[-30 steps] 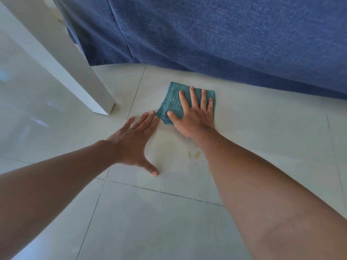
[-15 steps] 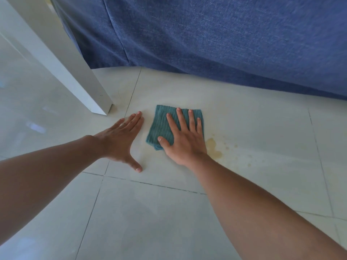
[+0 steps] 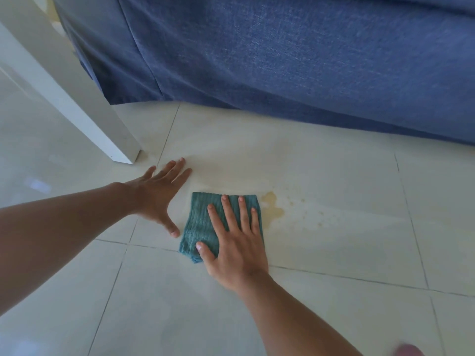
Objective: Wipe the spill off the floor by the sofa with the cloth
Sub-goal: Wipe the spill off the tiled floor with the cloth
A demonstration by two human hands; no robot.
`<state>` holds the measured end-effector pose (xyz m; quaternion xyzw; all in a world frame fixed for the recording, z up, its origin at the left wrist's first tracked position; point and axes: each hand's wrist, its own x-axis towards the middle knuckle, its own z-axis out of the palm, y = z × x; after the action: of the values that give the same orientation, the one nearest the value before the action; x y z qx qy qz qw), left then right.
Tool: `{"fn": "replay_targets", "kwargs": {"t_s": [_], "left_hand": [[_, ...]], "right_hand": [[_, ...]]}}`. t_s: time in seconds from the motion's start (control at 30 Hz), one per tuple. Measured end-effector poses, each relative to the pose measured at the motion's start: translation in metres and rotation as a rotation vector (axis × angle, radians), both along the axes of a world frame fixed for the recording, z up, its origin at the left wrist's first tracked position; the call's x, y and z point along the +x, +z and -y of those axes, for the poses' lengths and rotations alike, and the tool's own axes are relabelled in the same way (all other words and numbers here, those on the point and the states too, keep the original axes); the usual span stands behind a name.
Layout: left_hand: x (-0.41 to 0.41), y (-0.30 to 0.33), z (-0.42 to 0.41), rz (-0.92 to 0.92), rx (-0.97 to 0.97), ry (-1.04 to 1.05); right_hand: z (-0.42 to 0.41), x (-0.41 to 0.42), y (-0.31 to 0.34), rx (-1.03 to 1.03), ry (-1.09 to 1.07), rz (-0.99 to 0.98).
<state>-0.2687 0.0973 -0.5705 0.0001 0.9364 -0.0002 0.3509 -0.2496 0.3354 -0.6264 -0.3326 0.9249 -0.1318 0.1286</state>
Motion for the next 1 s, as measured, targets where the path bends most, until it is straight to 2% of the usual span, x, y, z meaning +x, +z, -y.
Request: {"fn": "replay_targets", "kwargs": {"t_s": [0.2, 0.5, 0.83, 1.0], "left_hand": [[-0.013, 0.001, -0.01, 0.034, -0.005, -0.045], [-0.033, 0.003, -0.036, 0.082, 0.032, -0.066], [-0.051, -0.001, -0.05, 0.088, 0.027, -0.133], [-0.053, -0.001, -0.049, 0.083, 0.058, -0.114]], "right_hand": [[-0.009, 0.015, 0.002, -0.013, -0.008, 0.013], [-0.067, 0.012, 0.002, 0.013, 0.145, 0.027], [-0.202, -0.004, 0.001, 0.208, -0.14, -0.02], [-0.215, -0.006, -0.001, 0.226, -0.194, -0.019]]}}
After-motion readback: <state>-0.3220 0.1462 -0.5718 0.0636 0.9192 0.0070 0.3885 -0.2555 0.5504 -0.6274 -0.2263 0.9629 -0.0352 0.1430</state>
